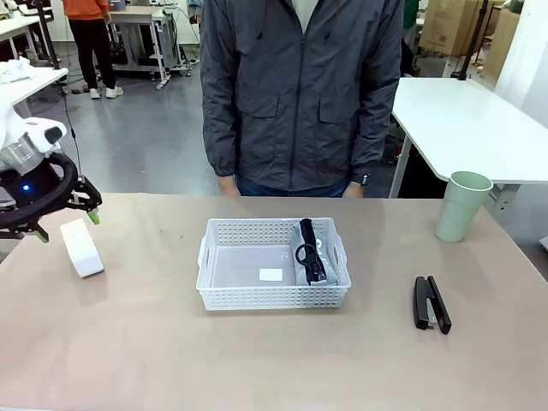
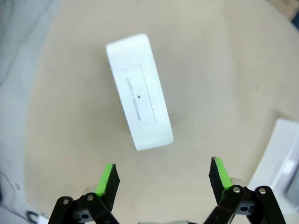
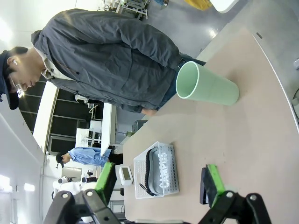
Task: Efficiently arrange items inside the basket to fit them all.
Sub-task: Pick up the Digital clock and place it inside the Organizing basket.
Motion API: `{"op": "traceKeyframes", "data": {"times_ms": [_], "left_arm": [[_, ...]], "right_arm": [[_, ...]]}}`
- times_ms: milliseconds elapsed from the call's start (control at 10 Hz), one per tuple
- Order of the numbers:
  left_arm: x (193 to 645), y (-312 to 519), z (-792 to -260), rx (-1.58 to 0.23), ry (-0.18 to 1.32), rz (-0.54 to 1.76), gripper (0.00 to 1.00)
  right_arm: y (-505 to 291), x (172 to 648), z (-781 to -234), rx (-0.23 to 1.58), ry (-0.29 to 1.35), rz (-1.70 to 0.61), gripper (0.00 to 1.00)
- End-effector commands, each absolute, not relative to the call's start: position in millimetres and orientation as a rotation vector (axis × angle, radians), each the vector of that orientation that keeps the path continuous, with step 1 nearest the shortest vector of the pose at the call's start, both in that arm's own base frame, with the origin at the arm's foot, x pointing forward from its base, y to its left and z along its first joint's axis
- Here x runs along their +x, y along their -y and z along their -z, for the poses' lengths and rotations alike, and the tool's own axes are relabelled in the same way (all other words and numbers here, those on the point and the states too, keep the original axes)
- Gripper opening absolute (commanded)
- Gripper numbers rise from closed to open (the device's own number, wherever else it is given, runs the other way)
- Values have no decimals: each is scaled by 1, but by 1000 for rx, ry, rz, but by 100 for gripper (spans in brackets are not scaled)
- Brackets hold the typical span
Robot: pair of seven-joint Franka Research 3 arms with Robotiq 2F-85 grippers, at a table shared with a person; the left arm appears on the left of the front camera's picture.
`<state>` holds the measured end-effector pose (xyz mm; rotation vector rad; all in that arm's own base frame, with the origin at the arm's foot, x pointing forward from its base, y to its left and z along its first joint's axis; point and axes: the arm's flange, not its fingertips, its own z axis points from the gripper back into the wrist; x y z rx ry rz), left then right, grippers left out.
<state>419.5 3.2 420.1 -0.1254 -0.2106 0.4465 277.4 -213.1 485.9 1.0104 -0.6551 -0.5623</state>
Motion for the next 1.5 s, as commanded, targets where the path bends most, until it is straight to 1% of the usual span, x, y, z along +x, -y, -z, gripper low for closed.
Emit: {"op": "traceKeyframes", "data": {"times_ms": [0,100,200,500,600,700,1000,1200,1300,1400], "left_arm": [[433,1,-418,-128,173,-569,100],[441,-1,-418,-184,91,-609,100],[426,-5,-417,-128,198,-523,100],[426,-5,-417,-128,198,-523,100],[432,-4,-418,-138,170,-552,100],[437,-7,-411,-121,125,-498,100],[461,-11,-379,-93,50,-502,100],[473,-16,-364,-108,38,-501,100],[479,-20,-356,-95,64,-526,100],[485,-23,-347,-93,41,-523,100]], "right_arm": [[215,279,-487,1028,674,552,100],[215,279,-487,1028,674,552,100],[215,279,-487,1028,674,552,100],[215,279,-487,1028,674,552,100],[215,279,-487,1028,674,552,100],[215,279,-487,1028,674,552,100],[215,279,-487,1028,674,552,100],[215,279,-487,1028,674,552,100],[215,279,-487,1028,674,552,100],[215,279,-487,1028,674,552,100]]}}
